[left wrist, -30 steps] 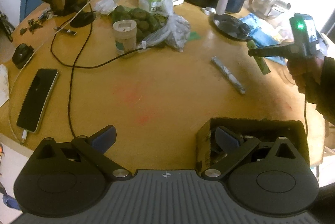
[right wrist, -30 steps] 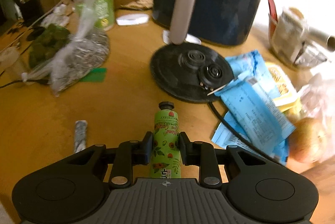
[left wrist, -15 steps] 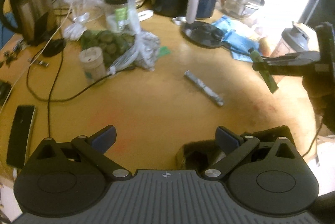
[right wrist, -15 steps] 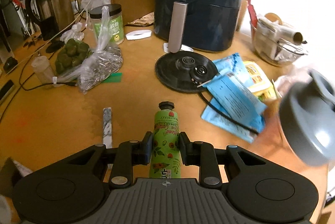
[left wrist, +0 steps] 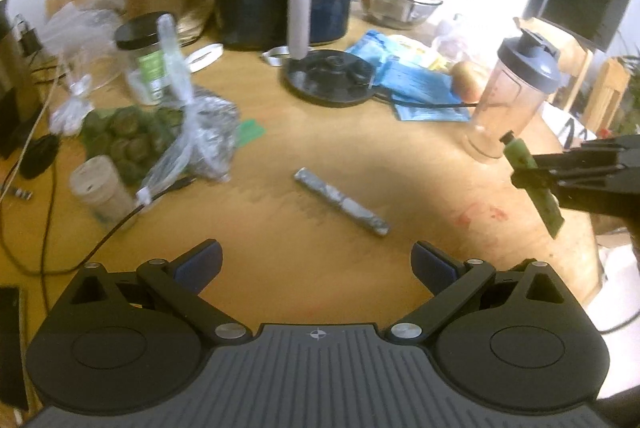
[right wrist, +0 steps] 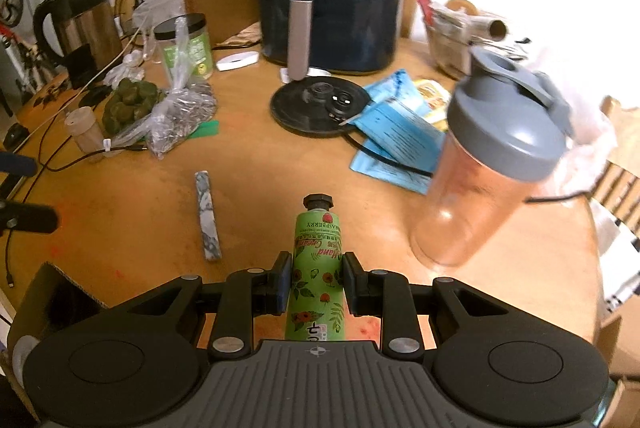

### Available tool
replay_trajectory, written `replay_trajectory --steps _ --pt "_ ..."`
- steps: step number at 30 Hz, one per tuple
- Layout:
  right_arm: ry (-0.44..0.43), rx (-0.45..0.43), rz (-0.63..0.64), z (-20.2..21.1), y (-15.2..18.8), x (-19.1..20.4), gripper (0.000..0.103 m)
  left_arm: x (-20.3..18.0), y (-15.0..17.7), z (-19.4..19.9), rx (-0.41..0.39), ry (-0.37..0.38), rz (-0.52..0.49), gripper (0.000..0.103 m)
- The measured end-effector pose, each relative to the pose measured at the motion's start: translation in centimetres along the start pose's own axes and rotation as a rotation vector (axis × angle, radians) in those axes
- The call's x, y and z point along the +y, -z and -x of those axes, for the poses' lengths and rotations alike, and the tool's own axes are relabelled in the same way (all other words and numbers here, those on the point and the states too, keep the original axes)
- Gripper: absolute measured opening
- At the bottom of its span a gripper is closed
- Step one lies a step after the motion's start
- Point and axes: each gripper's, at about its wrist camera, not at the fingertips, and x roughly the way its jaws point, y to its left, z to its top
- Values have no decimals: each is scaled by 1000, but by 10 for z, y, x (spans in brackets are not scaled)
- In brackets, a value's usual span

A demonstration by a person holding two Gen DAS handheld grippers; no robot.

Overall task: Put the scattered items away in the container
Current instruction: 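Lift the green tube with the right tool while the left tool reaches the marble-patterned stick, then close the left tool on the marble-patterned stick and lift it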

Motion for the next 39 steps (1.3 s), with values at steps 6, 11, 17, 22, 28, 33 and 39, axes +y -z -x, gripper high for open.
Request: replay_trajectory --steps 6,11,17,22,28,33,39 --pt "24 14 -66 11 18 -5 29 -11 -14 -30 27 39 -34 103" --pt "37 33 -122 19 32 -13 29 -22 -25 -56 53 59 -73 103" --pt "67 57 -196 26 50 -24 29 -29 -34 -89 92 64 -92 86" --pt "97 63 -230 34 60 -31 29 -26 -38 -117 142 46 -69 80" --pt "128 74 -260 44 69 -40 29 -23 -41 -141 171 37 -51 72" --pt "144 82 -276 46 73 -47 30 -24 -40 -156 203 22 -55 56" --pt "144 77 -275 45 71 -47 29 -25 -40 -155 183 -5 -85 35"
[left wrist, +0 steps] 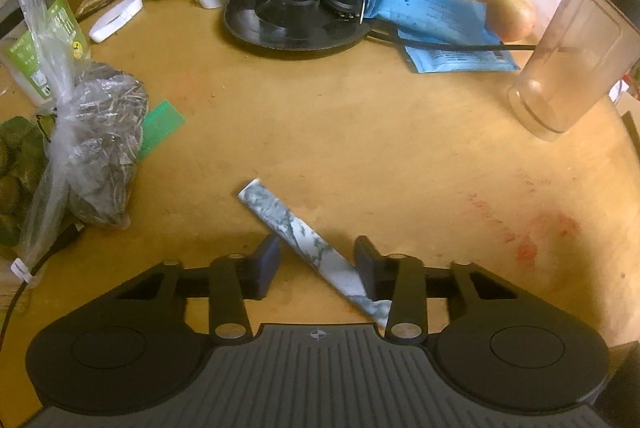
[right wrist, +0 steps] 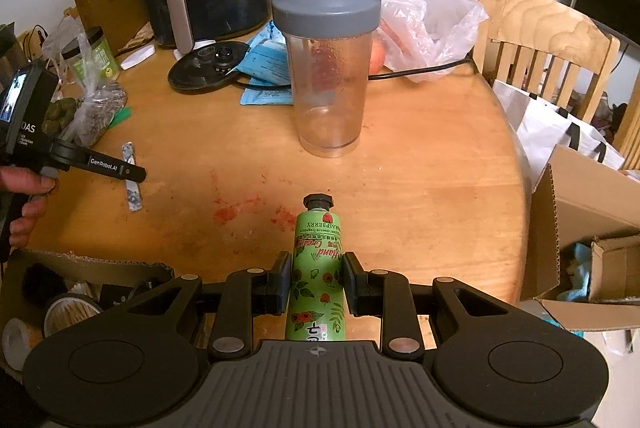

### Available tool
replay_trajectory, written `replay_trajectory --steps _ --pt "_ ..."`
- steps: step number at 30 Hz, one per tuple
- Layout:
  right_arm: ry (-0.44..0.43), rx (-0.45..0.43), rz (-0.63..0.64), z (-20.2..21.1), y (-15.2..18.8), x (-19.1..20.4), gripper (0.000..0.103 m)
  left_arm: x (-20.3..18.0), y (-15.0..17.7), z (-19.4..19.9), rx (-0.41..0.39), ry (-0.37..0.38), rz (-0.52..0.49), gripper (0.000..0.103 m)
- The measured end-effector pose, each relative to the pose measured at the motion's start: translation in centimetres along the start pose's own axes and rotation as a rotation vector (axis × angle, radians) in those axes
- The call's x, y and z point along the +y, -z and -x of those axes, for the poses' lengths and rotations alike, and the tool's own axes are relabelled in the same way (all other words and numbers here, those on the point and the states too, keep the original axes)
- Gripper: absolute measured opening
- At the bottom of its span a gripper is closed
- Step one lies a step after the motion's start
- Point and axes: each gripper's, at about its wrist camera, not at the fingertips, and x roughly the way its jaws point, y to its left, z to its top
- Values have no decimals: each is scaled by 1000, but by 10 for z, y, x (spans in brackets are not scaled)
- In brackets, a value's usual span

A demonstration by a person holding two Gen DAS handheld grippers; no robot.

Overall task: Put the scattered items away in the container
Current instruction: 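Close the left tool on the marble-patterned stick and lift it, then carry the stick with the left tool and green tube with the right tool to the box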

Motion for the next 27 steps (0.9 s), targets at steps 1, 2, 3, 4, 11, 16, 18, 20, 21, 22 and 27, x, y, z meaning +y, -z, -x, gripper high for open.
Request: replay_trajectory --steps 1,2,3,4,11,16,18,20,21,22,27 --pt "-2 1 3 -1 0 1 29 0 0 0 -1 -4 -3 30" --pt "-5 1 4 -2 0 1 29 1 1 1 -2 -6 -6 28" --pt "-9 2 5 -2 0 1 29 1 1 1 -1 -6 -9 24" --pt "-12 3 6 -3 0 2 30 2 2 2 -1 -5 -12 23" --pt "-28 -2 19 -4 -2 5 30 4 4 3 -5 8 -27 16" --pt "-27 -5 17 -3 -2 2 30 6 8 4 -21 29 -44 16" --pt "-27 -4 11 -2 -1 0 30 8 9 4 -28 43 -43 16" --pt "-27 -5 7 -2 -1 -1 30 10 8 4 -27 53 -34 16" --pt "-27 -7 7 -2 -1 -1 29 11 8 5 -27 57 -29 16" --pt "-28 -8 7 -1 -1 -1 29 12 9 6 -32 64 -26 15" --pt "-39 -16 12 1 -1 -1 29 12 12 17 -60 86 -10 15"
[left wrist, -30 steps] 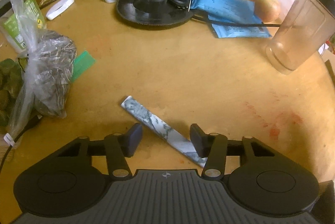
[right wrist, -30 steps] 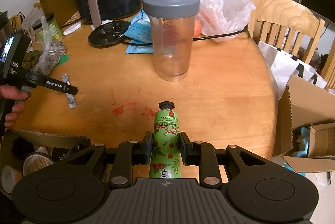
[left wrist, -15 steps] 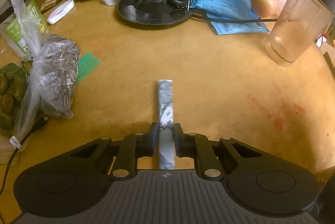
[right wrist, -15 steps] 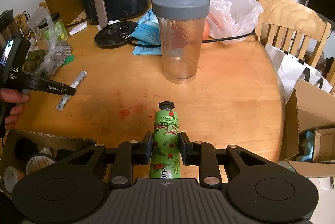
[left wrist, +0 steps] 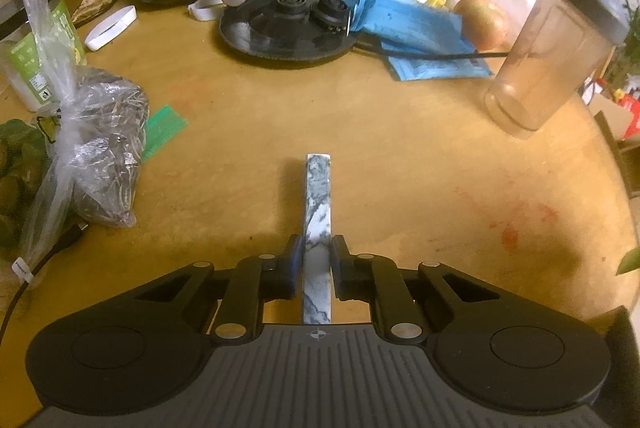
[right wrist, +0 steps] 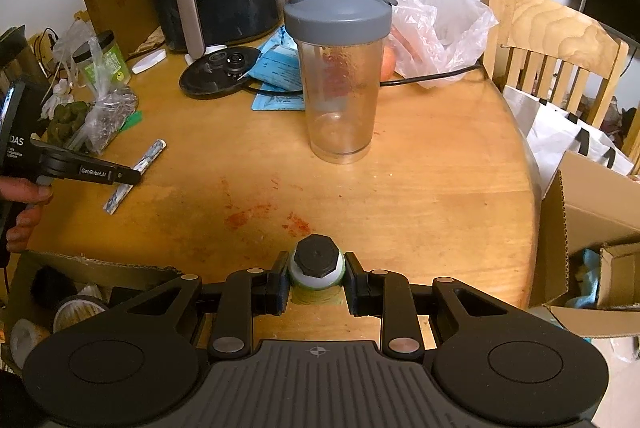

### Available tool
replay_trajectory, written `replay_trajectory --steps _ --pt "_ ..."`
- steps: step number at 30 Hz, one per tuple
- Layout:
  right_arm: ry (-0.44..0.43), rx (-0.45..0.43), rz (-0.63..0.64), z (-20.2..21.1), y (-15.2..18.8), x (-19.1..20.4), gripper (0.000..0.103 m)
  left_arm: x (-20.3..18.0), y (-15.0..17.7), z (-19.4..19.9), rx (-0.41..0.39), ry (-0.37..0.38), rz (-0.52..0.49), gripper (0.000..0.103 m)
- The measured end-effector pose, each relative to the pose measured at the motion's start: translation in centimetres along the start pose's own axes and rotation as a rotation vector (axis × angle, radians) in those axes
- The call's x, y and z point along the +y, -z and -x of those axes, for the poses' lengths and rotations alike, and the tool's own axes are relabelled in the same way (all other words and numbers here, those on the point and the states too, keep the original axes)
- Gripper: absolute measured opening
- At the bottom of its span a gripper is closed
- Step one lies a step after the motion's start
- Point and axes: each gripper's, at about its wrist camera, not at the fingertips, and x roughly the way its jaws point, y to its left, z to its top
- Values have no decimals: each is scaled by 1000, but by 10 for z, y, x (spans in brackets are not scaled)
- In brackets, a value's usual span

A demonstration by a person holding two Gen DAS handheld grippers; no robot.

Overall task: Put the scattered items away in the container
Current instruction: 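Carry the stick with the left tool and green tube with the right tool to the box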

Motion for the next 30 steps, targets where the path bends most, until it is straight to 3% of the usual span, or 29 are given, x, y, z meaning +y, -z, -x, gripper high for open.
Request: replay_trajectory --steps 17,30 --pt "-60 -42 46 15 -8 10 29 -10 12 76 -138 34 46 15" --pt "-140 -107 86 44 -19 32 29 -31 55 143 -202 26 94 15"
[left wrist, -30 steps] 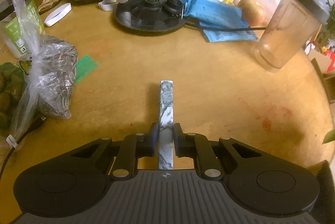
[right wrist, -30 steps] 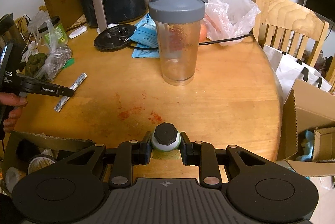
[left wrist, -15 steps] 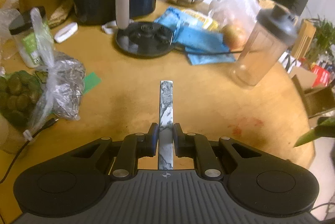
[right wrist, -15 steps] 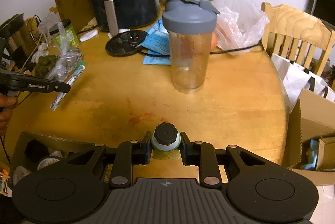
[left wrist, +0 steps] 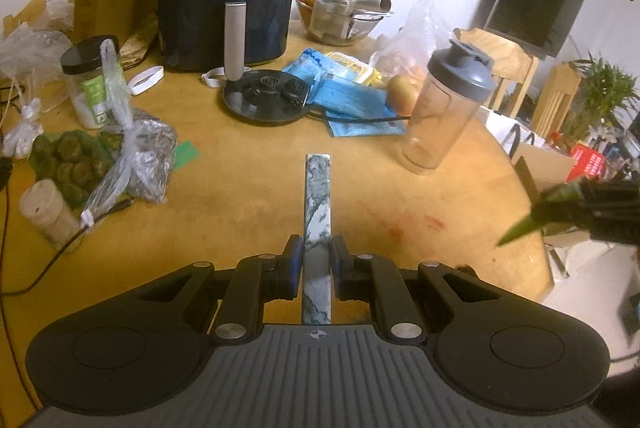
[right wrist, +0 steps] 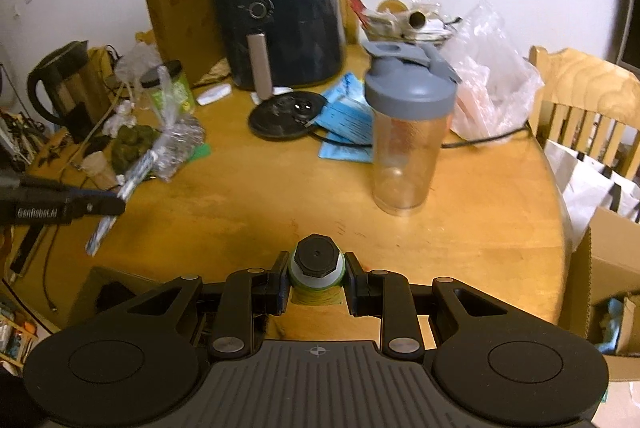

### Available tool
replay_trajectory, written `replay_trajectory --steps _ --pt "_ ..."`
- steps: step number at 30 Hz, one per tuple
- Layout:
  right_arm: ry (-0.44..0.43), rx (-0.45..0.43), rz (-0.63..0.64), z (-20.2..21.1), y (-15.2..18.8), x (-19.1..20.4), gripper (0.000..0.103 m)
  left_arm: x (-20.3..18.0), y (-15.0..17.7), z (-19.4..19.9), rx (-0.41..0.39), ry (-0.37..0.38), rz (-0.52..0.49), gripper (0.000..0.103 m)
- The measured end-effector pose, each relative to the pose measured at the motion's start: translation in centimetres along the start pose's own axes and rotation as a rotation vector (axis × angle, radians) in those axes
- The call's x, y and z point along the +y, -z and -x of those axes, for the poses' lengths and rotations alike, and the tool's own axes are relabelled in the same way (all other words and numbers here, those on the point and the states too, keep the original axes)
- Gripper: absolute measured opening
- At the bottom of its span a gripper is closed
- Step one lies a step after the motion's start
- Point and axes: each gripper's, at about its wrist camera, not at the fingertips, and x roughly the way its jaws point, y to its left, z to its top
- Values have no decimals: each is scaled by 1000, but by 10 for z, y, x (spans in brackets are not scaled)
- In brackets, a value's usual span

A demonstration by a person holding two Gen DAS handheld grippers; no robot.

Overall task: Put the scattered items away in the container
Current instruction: 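Carry the stick with the left tool and green tube with the right tool to the box, then open the left tool to drop the stick while the right tool lowers the tube in and opens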

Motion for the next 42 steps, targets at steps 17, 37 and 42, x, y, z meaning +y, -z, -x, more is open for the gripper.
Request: replay_trajectory --steps 17,37,42 --pt "-89 -7 59 13 -5 30 29 -15 59 31 62 -66 34 16" --pt "-114 -27 82 23 -1 39 29 -59 86 13 142 -132 -783 17" --pt "-111 -32 77 26 0 39 29 -65 91 6 106 -176 -863 36"
